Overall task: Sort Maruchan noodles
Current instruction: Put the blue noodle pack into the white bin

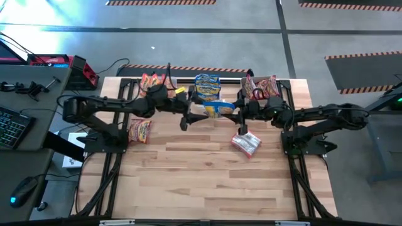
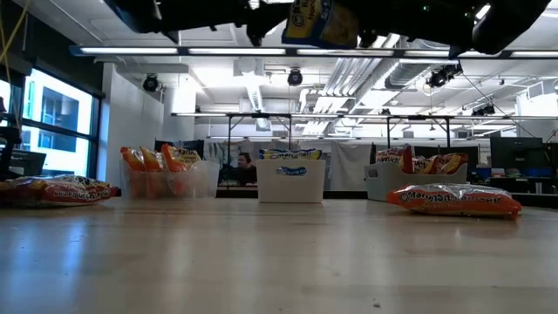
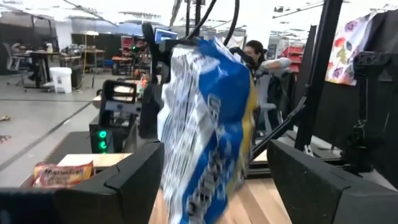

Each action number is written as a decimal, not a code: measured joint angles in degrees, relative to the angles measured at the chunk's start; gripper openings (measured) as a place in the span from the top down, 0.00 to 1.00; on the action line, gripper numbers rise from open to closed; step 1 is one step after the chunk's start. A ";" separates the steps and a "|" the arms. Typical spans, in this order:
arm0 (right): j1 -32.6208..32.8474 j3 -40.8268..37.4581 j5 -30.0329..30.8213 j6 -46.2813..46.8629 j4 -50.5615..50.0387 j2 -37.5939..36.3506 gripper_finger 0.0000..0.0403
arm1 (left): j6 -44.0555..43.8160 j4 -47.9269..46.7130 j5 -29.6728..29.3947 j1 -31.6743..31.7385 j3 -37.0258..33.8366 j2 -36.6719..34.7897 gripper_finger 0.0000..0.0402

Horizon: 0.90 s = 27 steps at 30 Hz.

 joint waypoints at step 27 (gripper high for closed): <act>0.15 0.08 6.31 1.44 2.27 0.00 0.59 | 1.73 -16.97 -3.80 -0.51 12.74 4.45 0.86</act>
